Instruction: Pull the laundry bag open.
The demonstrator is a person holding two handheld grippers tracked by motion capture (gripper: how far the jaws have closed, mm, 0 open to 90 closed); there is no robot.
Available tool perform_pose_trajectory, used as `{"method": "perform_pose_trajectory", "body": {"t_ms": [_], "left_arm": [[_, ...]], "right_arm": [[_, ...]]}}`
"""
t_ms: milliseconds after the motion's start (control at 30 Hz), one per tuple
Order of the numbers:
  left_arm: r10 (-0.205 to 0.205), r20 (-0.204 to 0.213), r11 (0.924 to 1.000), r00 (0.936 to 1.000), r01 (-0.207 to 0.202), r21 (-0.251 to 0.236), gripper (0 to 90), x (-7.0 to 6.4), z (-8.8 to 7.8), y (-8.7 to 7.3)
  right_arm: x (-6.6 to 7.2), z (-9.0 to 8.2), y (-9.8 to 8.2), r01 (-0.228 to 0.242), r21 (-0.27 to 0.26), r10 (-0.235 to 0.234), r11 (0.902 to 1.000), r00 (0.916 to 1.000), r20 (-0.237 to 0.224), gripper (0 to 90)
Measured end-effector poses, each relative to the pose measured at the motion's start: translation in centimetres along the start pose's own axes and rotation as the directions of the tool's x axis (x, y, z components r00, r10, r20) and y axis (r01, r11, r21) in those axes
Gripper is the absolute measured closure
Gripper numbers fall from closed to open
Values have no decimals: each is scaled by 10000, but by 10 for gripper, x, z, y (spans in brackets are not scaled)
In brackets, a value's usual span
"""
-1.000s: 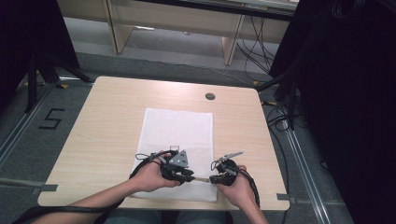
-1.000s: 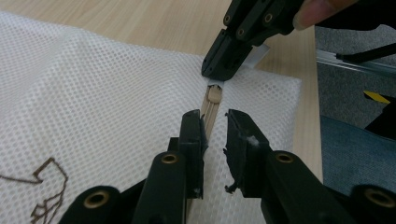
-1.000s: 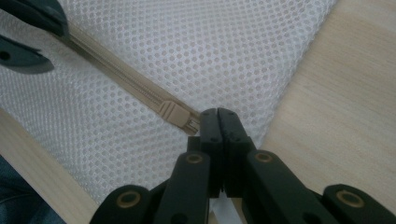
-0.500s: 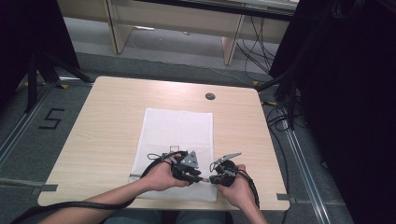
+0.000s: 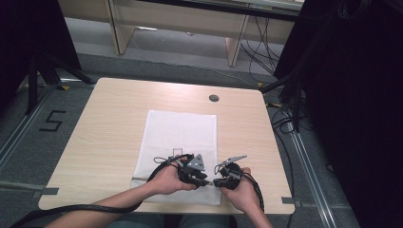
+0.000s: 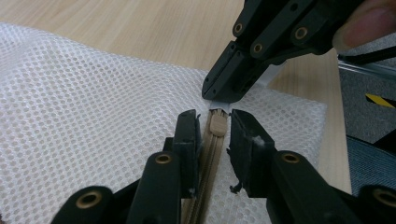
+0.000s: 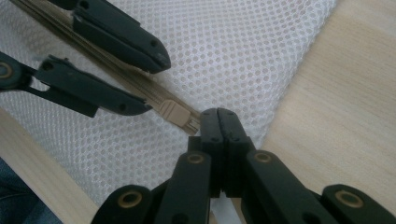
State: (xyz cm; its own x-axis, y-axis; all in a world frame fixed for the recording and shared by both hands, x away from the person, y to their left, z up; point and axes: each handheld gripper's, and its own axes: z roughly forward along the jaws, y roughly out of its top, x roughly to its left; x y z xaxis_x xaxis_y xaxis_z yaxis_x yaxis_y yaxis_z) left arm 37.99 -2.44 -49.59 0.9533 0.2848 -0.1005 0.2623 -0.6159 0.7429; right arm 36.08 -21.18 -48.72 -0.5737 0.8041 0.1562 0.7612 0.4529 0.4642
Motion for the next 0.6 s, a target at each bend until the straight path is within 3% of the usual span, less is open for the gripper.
{"method": "perform_pose_trajectory", "body": {"t_ms": [600], "left_arm": [[217, -29, 9996, 9998, -217, 178, 697, 1, 10, -1]], "right_arm": [[0, 0, 0, -59, 33, 59, 10000, 10000, -20, 900]]}}
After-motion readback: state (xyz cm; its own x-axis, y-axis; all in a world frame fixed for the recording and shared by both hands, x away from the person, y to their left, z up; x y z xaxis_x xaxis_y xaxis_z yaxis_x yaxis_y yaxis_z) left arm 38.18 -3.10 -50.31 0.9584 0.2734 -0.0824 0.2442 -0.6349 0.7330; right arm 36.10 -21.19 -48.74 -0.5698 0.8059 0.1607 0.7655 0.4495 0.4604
